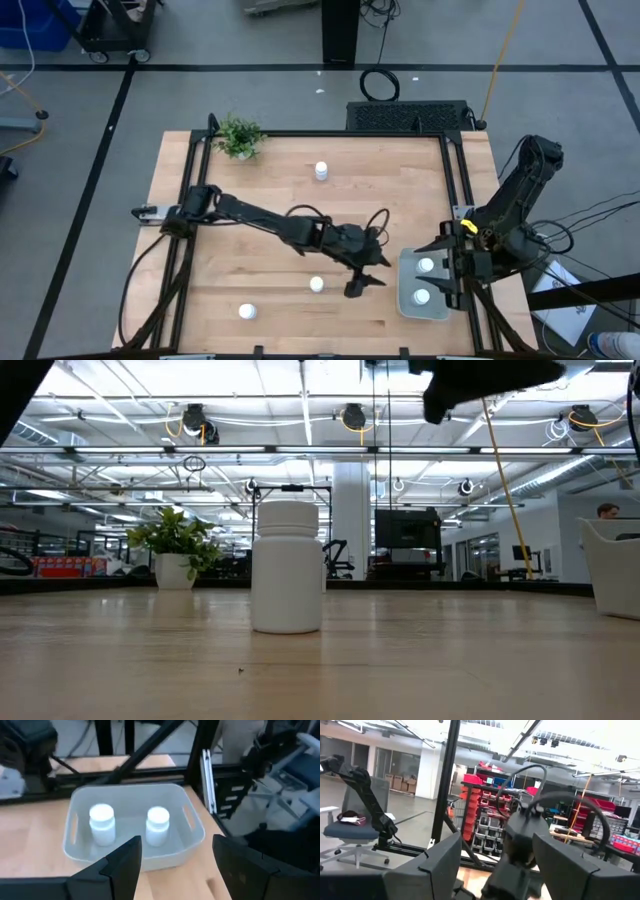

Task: Pick and place pill bottles into a basket
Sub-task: Put the white pill bottle into the gray bin

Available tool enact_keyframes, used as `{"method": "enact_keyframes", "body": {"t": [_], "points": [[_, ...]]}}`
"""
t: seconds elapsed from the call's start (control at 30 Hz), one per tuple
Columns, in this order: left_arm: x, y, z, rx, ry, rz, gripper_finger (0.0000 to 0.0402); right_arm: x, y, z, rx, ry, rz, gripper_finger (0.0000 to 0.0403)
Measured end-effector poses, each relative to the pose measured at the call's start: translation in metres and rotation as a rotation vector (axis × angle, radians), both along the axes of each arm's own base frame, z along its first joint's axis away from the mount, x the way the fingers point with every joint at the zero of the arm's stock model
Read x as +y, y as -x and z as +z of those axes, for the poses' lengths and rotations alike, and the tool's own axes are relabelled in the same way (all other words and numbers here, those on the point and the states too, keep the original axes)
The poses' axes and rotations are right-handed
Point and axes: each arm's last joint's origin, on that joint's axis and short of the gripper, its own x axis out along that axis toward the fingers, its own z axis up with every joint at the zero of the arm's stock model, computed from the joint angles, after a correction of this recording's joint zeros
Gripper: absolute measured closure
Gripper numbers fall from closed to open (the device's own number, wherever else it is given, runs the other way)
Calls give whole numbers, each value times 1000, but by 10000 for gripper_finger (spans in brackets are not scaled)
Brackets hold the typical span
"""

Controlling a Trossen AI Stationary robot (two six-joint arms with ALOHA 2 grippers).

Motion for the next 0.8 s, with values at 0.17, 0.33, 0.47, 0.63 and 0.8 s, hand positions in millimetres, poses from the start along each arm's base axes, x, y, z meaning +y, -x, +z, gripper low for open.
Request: {"method": "enact_keyframes", "body": {"t": [0.17,0.33,0.47,0.63,0.8], "points": [[5,31,22,-12,-12,13,151,0,-1,-4,40,33,-46,165],[14,72,34,-196,8,65,151,-4,-4,-16,142,89,-215,165],[21,106,47,-381,80,51,151,-10,-13,-20,155,13,-233,165],[29,137,34,-320,91,90,151,-18,-26,-22,151,-31,-195,165],[21,183,21,-187,103,151,151,-20,-28,-21,149,-37,-202,165]]}}
